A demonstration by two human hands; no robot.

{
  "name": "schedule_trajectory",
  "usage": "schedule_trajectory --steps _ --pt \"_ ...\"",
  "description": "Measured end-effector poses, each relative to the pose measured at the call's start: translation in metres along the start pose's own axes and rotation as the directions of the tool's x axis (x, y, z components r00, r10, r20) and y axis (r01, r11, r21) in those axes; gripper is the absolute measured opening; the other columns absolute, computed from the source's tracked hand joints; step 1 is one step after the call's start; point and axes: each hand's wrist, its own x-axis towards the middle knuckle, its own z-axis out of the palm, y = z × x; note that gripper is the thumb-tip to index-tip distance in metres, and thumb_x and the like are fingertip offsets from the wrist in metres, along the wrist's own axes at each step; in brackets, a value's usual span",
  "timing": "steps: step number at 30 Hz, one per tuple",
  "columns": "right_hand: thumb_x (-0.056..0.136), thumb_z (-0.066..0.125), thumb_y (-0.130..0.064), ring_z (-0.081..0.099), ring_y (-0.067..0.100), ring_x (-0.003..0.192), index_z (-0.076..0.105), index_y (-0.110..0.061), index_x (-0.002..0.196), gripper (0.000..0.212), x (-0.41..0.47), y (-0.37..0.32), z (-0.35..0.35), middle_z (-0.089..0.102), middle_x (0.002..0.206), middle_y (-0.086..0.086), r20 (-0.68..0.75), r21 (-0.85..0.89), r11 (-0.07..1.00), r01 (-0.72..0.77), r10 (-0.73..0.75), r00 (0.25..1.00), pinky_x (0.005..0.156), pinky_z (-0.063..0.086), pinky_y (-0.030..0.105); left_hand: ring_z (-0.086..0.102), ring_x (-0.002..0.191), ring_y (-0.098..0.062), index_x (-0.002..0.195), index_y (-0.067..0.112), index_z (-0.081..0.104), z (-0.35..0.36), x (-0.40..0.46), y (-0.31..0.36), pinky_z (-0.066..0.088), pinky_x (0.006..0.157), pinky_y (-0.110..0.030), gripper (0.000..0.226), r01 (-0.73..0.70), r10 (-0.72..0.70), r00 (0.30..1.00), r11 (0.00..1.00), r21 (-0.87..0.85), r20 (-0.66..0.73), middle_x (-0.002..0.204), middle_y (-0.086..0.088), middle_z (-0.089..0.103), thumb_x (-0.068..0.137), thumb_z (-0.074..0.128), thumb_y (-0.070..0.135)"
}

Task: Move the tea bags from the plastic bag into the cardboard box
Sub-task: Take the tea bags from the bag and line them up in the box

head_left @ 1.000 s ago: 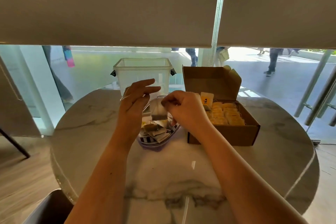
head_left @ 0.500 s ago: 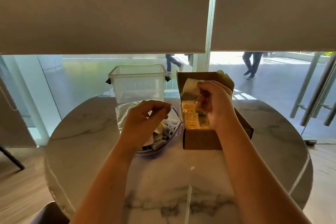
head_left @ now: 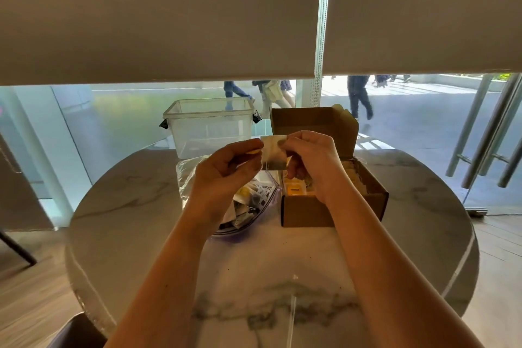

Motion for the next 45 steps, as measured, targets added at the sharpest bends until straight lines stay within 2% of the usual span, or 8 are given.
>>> schedule_trajectory --steps 8,16,22,26,29,34,39,45 --pt "0.084 0.065 -0.007 0.053 0.017 0.038 0.068 -0.009 0.076 0.008 -0.001 0.003 0.005 0.066 0.061 0.004 0.111 0.074 0.996 0.052 -0.06 0.992 0.043 0.038 0.024 0.063 0.083 -0.001 0.082 0.037 0.065 0.003 0.001 -0.004 0.048 0.074 -0.01 0.023 -0.114 0.134 0.988 0.966 0.233 -0.071 0.089 0.011 0.067 0.084 0.065 0.014" --pt "0.084 0.063 -0.002 0.059 0.018 0.044 0.068 -0.007 0.081 0.008 -0.001 0.002 0.003 0.065 0.064 0.004 0.243 0.137 0.99 0.042 -0.075 0.967 0.041 0.045 0.022 0.066 0.08 -0.015 0.111 0.025 0.053 0.006 0.005 -0.007 0.055 0.076 -0.026 0.038 0.066 -0.03 0.977 0.984 0.168 -0.209 0.082 0.001 0.065 0.078 0.07 0.031" --pt "0.078 0.068 0.001 0.063 0.012 0.051 0.068 -0.007 0.089 0.013 0.0 0.005 -0.001 0.069 0.068 0.005 0.313 0.01 0.997 0.074 -0.073 0.947 0.048 0.052 0.02 0.068 0.082 -0.02 0.09 0.028 0.063 0.006 0.003 -0.01 0.056 0.08 -0.036 0.027 0.084 -0.058 0.987 0.982 0.17 -0.153 0.086 -0.003 0.07 0.071 0.066 0.047" --pt "0.077 0.069 -0.003 0.066 0.011 0.063 0.068 -0.012 0.087 0.013 0.006 0.004 -0.01 0.069 0.078 0.004 0.187 -0.009 0.998 0.07 -0.067 0.98 0.055 0.054 0.021 0.064 0.071 -0.002 0.09 0.035 0.059 0.008 0.002 -0.009 0.048 0.062 -0.007 0.012 0.086 -0.062 0.99 0.976 0.198 -0.127 0.082 0.01 0.067 0.082 0.066 0.029" --pt "0.081 0.068 -0.01 0.067 0.021 0.085 0.064 -0.015 0.091 0.011 0.018 0.005 -0.029 0.067 0.093 0.005 -0.021 -0.041 0.998 0.058 -0.059 0.998 0.067 0.057 0.027 0.064 0.064 -0.003 0.092 0.037 0.059 0.011 -0.001 -0.009 0.052 0.062 -0.013 0.017 0.059 -0.05 0.998 0.971 0.234 -0.042 0.085 0.012 0.066 0.086 0.063 0.022" --pt "0.086 0.065 -0.014 0.063 0.015 0.078 0.064 -0.007 0.095 0.012 0.034 0.014 -0.059 0.062 0.091 0.005 -0.328 -0.361 0.932 0.032 -0.159 0.931 0.058 0.05 0.012 0.061 0.069 0.0 0.099 0.037 0.065 0.02 -0.007 -0.019 0.05 0.061 -0.014 0.016 -0.056 -0.038 0.976 0.906 0.419 0.213 0.081 0.021 0.062 0.089 0.061 0.025" --pt "0.091 0.058 -0.009 0.058 0.015 0.062 0.06 -0.011 0.076 0.015 0.049 0.038 -0.059 0.06 0.082 0.01 -0.203 -0.643 0.75 -0.153 0.026 0.979 0.053 0.05 0.022 0.052 0.092 0.011 0.106 0.022 0.069 0.023 -0.007 -0.034 0.037 0.076 -0.001 0.023 -0.244 0.019 0.907 0.838 0.488 0.421 0.094 0.015 0.059 0.088 0.061 0.01" --pt "0.088 0.057 -0.006 0.049 0.016 0.057 0.057 -0.009 0.067 0.022 0.071 0.052 -0.036 0.047 0.062 0.004 -0.227 -0.714 0.683 -0.154 -0.018 0.974 0.05 0.04 0.023 0.049 0.09 0.018 0.104 0.015 0.07 0.022 -0.005 -0.037 0.035 0.077 0.0 0.023 -0.298 0.064 0.891 0.83 0.471 0.45 0.092 0.017 0.056 0.087 0.059 0.003"
